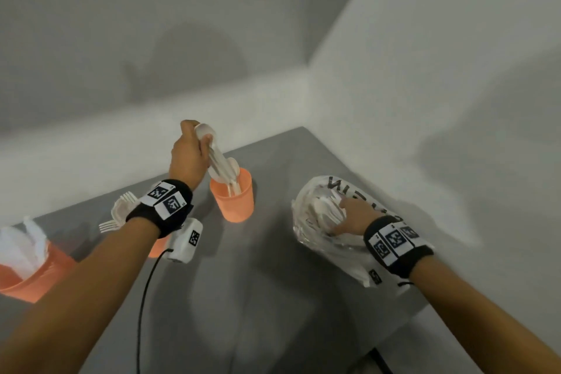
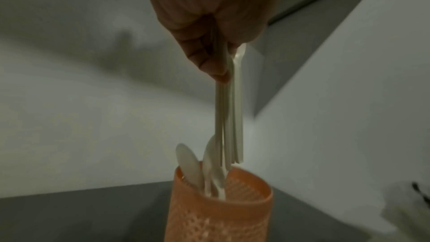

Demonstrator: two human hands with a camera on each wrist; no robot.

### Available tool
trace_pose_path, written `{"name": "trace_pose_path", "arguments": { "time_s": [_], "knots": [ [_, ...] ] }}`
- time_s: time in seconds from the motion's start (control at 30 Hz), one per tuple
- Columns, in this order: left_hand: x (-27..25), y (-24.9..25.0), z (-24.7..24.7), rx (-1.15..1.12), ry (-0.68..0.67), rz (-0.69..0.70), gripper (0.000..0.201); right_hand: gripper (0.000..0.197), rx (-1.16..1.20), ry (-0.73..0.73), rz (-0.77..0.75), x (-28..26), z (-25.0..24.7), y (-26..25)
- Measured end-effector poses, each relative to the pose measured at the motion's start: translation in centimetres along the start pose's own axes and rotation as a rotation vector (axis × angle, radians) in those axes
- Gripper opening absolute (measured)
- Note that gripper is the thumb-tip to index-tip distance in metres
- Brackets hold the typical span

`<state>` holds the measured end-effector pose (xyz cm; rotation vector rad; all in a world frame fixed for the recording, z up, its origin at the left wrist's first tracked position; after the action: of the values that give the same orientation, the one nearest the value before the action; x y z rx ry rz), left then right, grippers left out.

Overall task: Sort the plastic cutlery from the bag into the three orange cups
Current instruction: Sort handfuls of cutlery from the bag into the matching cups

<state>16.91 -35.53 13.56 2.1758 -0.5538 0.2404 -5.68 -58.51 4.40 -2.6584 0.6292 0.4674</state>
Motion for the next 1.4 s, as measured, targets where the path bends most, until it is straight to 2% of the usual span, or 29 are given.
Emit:
{"name": "trace_pose_path", "arguments": {
  "time_s": [0.13,0.3,0.43,0.57,0.67,0.73,0.8,0.9,1.0,1.1,1.2,1.27,1.3,1.37,1.4],
  "knots": [
    [-0.3,-0.7,2.0,0.136,-0.086,0.032,0.032,0.076,-0.073,-0.044,0.022,0.6,1.6,0.0],
    [-1.0,-0.8,3.6,0.267,-0.147,0.127,0.030,0.090,-0.010,-0.050,0.037,0.3,2.5,0.4],
    [-1.5,-1.3,4.5,0.426,-0.140,0.143,0.029,0.083,0.030,-0.057,0.047,0.2,3.1,0.8],
    [-2.2,-2.5,5.8,0.539,-0.118,0.171,0.020,0.074,0.109,-0.048,0.062,0.2,3.1,1.3],
    [-3.1,-3.0,6.2,0.535,-0.128,0.137,0.019,0.099,0.194,-0.006,0.087,0.5,3.0,1.6],
    [-3.8,-2.9,6.1,0.530,-0.115,0.079,0.029,0.112,0.224,-0.035,0.090,0.9,3.0,2.0],
    [-4.4,-2.0,5.8,0.520,-0.067,0.042,0.040,0.108,0.194,-0.094,0.108,1.0,2.8,2.3],
    [-5.7,0.5,6.2,0.323,-0.058,0.121,0.045,0.102,0.147,-0.131,0.132,1.4,3.0,2.2],
    [-7.5,3.7,7.8,0.018,-0.182,0.147,0.033,0.108,0.149,-0.063,0.127,1.8,3.2,1.7],
    [-9.2,6.4,10.3,-0.064,-0.397,0.139,0.024,0.106,0.171,-0.022,0.091,2.0,3.2,1.4],
    [-10.4,7.2,13.1,0.061,-0.584,0.103,0.023,0.087,0.166,0.011,0.050,2.5,3.1,1.5],
    [-11.1,7.0,14.4,0.203,-0.707,0.040,0.035,0.072,0.171,0.024,0.045,2.6,3.1,1.7],
    [-11.4,6.9,14.9,0.252,-0.764,-0.002,0.042,0.071,0.171,0.048,0.033,2.7,3.0,1.7],
    [-11.8,6.7,15.3,0.286,-0.828,-0.057,0.054,0.080,0.152,0.086,0.024,3.0,3.1,1.8],
    [-11.8,6.6,15.3,0.290,-0.833,-0.066,0.058,0.086,0.189,0.117,0.018,5.1,4.6,3.2]
  ]
}}
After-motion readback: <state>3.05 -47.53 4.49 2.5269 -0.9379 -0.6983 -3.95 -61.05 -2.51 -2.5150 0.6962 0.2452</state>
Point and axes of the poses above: each hand's wrist, its own x-axis towards the middle knuckle, its own z-axis out of the palm, y = z × x, the point moved 4 cm from there along x, towards the middle knuckle, and after that the axes turned 7 degrees about -z, right-handed, at the moved point
